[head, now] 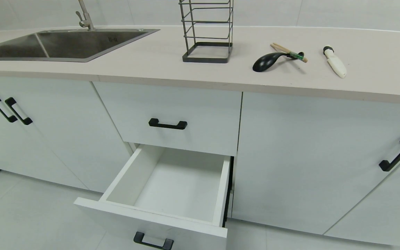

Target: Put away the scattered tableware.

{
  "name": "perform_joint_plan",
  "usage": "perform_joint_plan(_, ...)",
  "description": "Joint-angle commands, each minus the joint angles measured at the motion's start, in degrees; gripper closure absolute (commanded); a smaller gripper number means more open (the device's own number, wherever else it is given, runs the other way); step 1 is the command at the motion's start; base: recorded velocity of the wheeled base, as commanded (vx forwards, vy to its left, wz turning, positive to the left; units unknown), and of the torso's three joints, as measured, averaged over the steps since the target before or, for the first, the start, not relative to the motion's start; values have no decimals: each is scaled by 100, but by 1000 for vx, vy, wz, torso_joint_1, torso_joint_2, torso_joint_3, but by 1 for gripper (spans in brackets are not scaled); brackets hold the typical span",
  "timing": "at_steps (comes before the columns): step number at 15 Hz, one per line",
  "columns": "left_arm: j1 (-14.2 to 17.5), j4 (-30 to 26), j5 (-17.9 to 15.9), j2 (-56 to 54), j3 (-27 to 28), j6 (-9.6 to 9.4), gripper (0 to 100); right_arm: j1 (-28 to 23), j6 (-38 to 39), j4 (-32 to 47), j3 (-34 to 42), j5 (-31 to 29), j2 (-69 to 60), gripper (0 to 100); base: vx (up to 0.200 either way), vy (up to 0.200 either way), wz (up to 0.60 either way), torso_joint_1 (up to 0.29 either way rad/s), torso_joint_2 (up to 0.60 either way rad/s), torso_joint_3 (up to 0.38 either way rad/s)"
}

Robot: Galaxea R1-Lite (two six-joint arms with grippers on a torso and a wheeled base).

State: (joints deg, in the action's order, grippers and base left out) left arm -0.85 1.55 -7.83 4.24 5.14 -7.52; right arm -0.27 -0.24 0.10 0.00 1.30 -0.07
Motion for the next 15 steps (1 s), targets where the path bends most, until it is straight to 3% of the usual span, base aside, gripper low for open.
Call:
perform_joint_plan(1, 77, 197, 387, -424, -506, 190, 0, 0, -2, -1, 0, 1, 7, 0, 0, 0, 0, 0, 0, 0)
perform_joint_plan(4, 85, 153, 1407, -424, -514, 304, 0, 0, -2, -1, 0, 1, 7, 0, 0, 0, 0, 0, 0, 0)
perform_joint_plan(5, 85, 162, 1468, -424, -514, 295, 0, 0, -2, -1, 0, 1, 7, 0, 0, 0, 0, 0, 0, 0)
perform_joint_plan(6, 85, 170, 1372, -424, -514, 260, 0, 0, -2, -1, 0, 1, 7, 0, 0, 0, 0, 0, 0, 0)
perform_joint_plan(9, 85, 126, 554, -424, -514, 286, 0, 0, -37, -1, 0, 10, 7, 0, 0, 0, 0, 0, 0, 0)
perform_joint_plan(10, 85, 126, 493, -424, -514, 295, 0, 0, -28, -1, 0, -7, 7, 0, 0, 0, 0, 0, 0, 0)
perform_joint_plan(13, 85, 126, 642, -424, -514, 339, 0, 0, -28, -1, 0, -7, 7, 0, 0, 0, 0, 0, 0, 0)
perform_joint_plan(14, 85, 74, 1064, -424, -514, 383, 0, 0, -28, -1, 0, -7, 7, 0, 0, 0, 0, 0, 0, 0)
perform_joint_plan(15, 85, 39, 1152, -424, -514, 418, 0, 0, -28, -1, 0, -7, 7, 0, 0, 0, 0, 0, 0, 0)
